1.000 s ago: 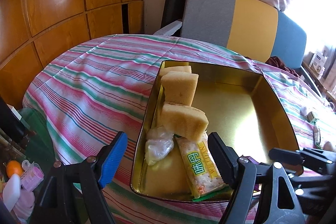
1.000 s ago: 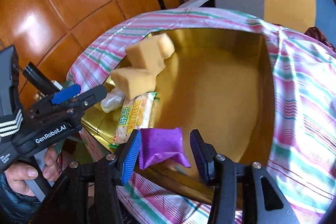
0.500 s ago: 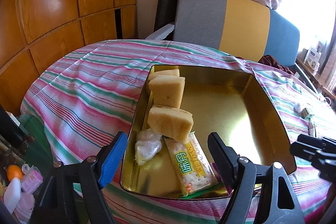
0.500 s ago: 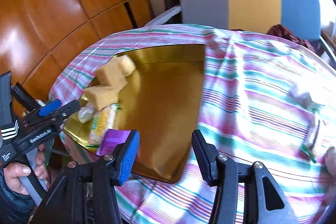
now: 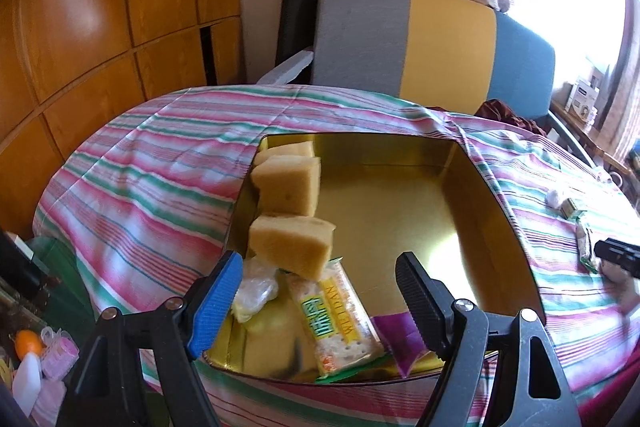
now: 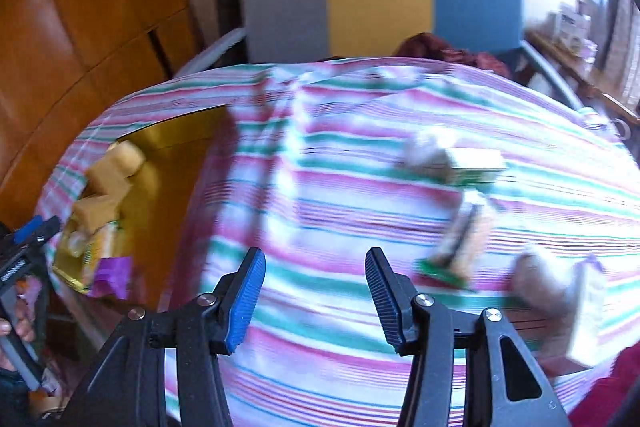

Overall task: Organize objects
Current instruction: 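Move both tools back toward the remaining items on the cloth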

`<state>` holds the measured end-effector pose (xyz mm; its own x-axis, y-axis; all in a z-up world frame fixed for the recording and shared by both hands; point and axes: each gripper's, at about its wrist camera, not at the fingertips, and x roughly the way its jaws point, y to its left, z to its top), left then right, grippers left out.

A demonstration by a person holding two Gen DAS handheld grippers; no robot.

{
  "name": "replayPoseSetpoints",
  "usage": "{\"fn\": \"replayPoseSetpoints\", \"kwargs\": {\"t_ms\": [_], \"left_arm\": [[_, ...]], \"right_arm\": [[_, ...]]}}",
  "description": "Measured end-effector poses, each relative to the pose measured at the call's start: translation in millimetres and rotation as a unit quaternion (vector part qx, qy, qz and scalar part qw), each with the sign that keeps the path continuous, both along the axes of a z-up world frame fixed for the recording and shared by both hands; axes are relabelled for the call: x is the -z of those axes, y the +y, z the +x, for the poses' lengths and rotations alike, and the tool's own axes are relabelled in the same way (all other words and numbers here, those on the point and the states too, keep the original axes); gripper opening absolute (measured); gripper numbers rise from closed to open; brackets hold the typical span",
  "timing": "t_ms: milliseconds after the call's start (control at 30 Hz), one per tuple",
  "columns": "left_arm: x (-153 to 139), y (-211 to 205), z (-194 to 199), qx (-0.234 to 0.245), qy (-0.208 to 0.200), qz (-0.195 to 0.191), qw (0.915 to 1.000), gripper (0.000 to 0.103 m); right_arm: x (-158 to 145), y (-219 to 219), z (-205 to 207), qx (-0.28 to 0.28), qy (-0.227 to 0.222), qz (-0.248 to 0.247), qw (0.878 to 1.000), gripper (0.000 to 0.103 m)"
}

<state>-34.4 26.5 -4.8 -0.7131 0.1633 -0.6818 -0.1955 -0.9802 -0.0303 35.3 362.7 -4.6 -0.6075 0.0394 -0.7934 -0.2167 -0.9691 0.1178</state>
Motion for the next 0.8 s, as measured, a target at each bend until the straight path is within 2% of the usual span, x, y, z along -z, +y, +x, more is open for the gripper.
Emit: {"fn": "replayPoseSetpoints", "kwargs": {"t_ms": [233,400,500,600,667,800], "left_arm": [[-9,28,-2,0.033,0.009,-0.008,0.9994,0.079],[-11,53,-2,0.061,0.008,-0.01,0.998,0.079],[-12,70,0,0.081,0.01,-0.012,0.9966,0.079],[-14,89,2,0.1,0.009,-0.015,0.9948,0.079],[-14,102,2,0.114,0.008,-0.016,0.9933,0.079],[-13,134,1,0.147,-0.006,-0.007,0.9891,0.079]], "right_arm": [[-13,70,21,0.082,0.007,0.033,0.996,0.053],[-15,124,36,0.157,0.02,0.044,0.986,0.053],[-8,159,52,0.23,0.028,0.036,0.972,0.053],[6,188,72,0.298,0.028,-0.014,0.954,0.053],[12,210,85,0.343,0.025,-0.056,0.937,0.053],[20,229,103,0.384,0.034,-0.104,0.917,0.053]]}}
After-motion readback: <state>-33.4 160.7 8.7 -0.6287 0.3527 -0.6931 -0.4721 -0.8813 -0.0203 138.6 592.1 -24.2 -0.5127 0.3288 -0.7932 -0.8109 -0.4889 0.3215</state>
